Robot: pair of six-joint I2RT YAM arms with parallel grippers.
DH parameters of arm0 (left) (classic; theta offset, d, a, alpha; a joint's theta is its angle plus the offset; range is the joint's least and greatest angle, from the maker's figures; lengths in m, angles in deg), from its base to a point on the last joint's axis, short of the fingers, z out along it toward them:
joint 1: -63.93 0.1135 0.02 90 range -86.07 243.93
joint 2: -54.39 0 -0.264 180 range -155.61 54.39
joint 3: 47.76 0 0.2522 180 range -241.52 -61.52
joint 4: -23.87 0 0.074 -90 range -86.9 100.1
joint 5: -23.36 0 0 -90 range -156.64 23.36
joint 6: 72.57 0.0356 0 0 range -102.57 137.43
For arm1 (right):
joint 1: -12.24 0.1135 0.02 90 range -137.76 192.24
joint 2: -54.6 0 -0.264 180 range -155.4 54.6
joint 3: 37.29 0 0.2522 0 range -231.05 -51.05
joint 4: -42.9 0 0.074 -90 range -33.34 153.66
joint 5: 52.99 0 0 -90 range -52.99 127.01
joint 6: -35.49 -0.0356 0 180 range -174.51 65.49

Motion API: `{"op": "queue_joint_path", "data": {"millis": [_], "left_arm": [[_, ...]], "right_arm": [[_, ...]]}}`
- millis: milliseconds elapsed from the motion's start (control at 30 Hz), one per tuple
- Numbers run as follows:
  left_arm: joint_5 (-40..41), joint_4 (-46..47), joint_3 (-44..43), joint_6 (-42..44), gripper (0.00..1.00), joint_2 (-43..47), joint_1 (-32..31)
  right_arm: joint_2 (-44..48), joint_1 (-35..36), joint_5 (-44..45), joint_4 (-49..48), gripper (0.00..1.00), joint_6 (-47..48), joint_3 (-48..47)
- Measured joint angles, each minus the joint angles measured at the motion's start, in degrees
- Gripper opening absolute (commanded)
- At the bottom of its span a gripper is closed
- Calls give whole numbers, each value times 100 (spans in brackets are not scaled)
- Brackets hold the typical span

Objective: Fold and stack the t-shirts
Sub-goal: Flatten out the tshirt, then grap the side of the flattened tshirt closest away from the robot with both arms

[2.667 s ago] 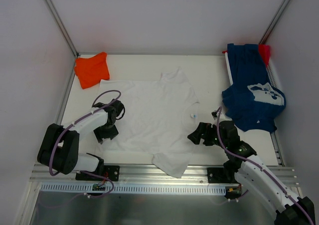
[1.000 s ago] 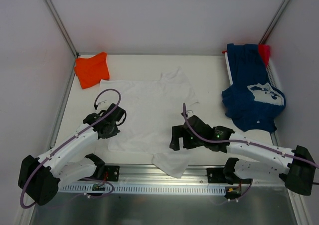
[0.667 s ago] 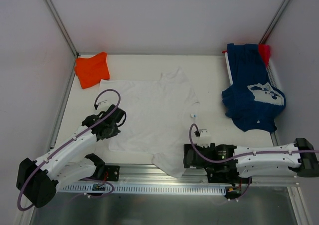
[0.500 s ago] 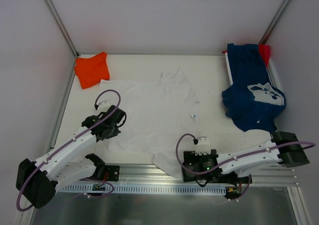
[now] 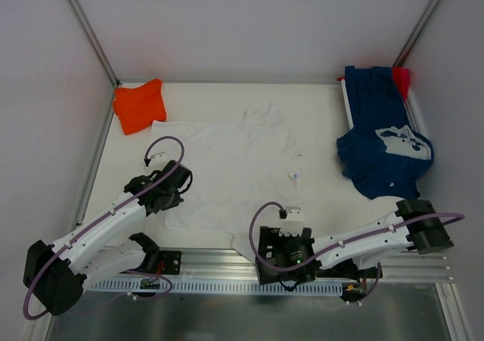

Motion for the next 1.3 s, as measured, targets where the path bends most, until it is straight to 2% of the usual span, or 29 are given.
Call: {"op": "queue_joint_path", "data": {"millis": [267,500,700,833,1033,1300], "left_arm": [[15,0,0,2,0,2,-2],[26,0,0,2,0,2,-72],[26,0,0,4,0,2,-72],[26,0,0,7,0,2,-74],[33,2,0,13,0,2,-144],[31,2,2,17,0,26,-186]], "right_arm": [[-651,116,59,-686,99,-42,-271],[-776,483,31,-782,99,-885,-107],[-911,857,-35,-138,99,-1792,-94],[-1054,1091,-26,98,99,-1797,-247],[-1047,1110,15,-160,100,-1797,225],[-1008,920,26,-575,99,-1788,365]]}}
